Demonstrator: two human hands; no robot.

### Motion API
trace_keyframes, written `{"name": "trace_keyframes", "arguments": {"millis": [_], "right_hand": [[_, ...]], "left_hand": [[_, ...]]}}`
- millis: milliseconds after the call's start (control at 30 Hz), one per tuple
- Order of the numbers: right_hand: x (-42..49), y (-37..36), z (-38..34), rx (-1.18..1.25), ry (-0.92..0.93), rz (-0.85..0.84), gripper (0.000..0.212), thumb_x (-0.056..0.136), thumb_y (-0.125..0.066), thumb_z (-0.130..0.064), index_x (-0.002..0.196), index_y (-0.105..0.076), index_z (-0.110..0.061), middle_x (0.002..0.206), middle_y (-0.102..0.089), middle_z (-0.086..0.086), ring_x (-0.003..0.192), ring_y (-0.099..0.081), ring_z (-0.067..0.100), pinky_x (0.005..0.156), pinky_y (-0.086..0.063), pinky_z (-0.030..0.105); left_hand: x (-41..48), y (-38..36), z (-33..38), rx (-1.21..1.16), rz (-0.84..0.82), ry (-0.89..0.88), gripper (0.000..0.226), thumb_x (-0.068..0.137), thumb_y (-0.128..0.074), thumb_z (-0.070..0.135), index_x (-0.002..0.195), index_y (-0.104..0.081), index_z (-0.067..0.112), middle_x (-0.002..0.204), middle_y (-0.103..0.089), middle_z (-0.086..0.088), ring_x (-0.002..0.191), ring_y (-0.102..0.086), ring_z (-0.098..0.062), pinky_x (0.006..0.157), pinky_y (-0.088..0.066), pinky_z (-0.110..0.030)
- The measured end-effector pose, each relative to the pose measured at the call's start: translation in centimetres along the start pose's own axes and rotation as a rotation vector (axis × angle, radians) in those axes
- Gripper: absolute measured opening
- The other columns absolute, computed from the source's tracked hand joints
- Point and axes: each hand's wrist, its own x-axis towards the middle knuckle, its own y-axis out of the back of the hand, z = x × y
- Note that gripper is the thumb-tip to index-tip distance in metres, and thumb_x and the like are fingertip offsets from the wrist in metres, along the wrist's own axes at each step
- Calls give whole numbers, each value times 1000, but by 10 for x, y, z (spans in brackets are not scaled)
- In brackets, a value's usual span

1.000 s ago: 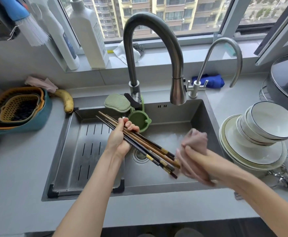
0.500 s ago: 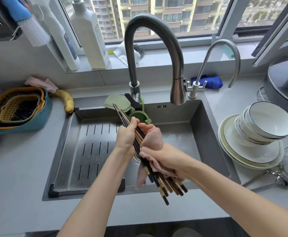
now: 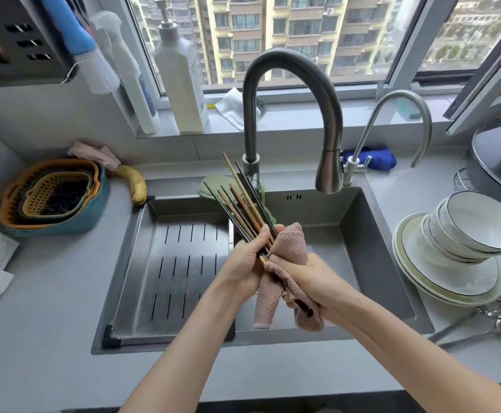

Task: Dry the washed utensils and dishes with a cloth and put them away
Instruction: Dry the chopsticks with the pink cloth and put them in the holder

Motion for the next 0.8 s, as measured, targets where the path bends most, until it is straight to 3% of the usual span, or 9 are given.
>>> {"name": "trace_keyframes", "arguments": {"millis": [167, 300, 367, 467, 567, 633, 733, 800], "right_hand": [[-20, -11, 13, -239, -18, -82, 33, 93, -55, -26, 74, -61, 0, 65, -66, 16, 51, -53, 17, 51, -42, 25], [-25, -18, 21, -183, -2, -115, 30, 93, -52, -17, 68, -55, 0, 61, -62, 22, 52, -51, 21, 53, -41, 26], [-20, -20, 20, -92, -21, -37, 26, 93, -57, -20, 70, -57, -7, 54, -57, 8, 47, -47, 13, 50, -38, 26], [-11, -18, 16, 37, -129, -51, 23, 92, -60, -27, 83, -58, -5, 55, -51, 3, 45, -45, 12, 43, -35, 22], [-1, -1, 15, -38, -188, -147, 39, 88, -64, -41, 91, -61, -2, 67, -60, 12, 56, -54, 23, 53, -44, 30], [1, 20, 9, -182, -128, -84, 49, 83, -62, -51, 93, -66, -4, 79, -70, 13, 70, -64, 25, 67, -50, 33], [11, 48, -10, -221, 15, 102, 51, 75, -52, -56, 89, -67, -9, 68, -69, 8, 60, -63, 16, 57, -46, 25], [30, 45, -24, -200, 81, 100, 50, 77, -51, -57, 98, -64, -13, 74, -72, 4, 68, -67, 14, 62, -48, 23]], "left_hand": [[-4, 2, 10, 119, 132, -105, 29, 99, -45, 19, 75, -57, 8, 55, -63, 1, 53, -61, -11, 54, -52, -20], [-9, 4, 17, -84, 50, -30, 30, 102, -37, 21, 77, -50, 9, 55, -52, -2, 55, -54, -17, 68, -53, -29], [-13, 8, 21, -148, -12, -17, 28, 101, -37, 19, 83, -55, 7, 61, -56, -4, 66, -64, -21, 75, -53, -33], [-14, 14, 23, -82, -24, -64, 14, 96, -44, 3, 90, -57, 5, 64, -63, -4, 72, -71, -20, 67, -59, -30], [-5, 14, 24, -17, 31, -102, 11, 94, -47, -1, 91, -56, 4, 61, -61, -3, 61, -68, -17, 69, -60, -34], [0, 17, 30, -46, 48, -103, 11, 96, -45, 3, 93, -56, 2, 59, -56, -2, 54, -60, -15, 74, -60, -39], [0, 30, 44, 52, 14, -25, 13, 98, -44, 9, 99, -54, 1, 63, -52, -1, 52, -50, -11, 65, -57, -33], [-5, 29, 47, 233, -63, 70, 11, 98, -45, 9, 97, -55, 2, 66, -51, -1, 53, -47, -11, 61, -51, -28]]}}
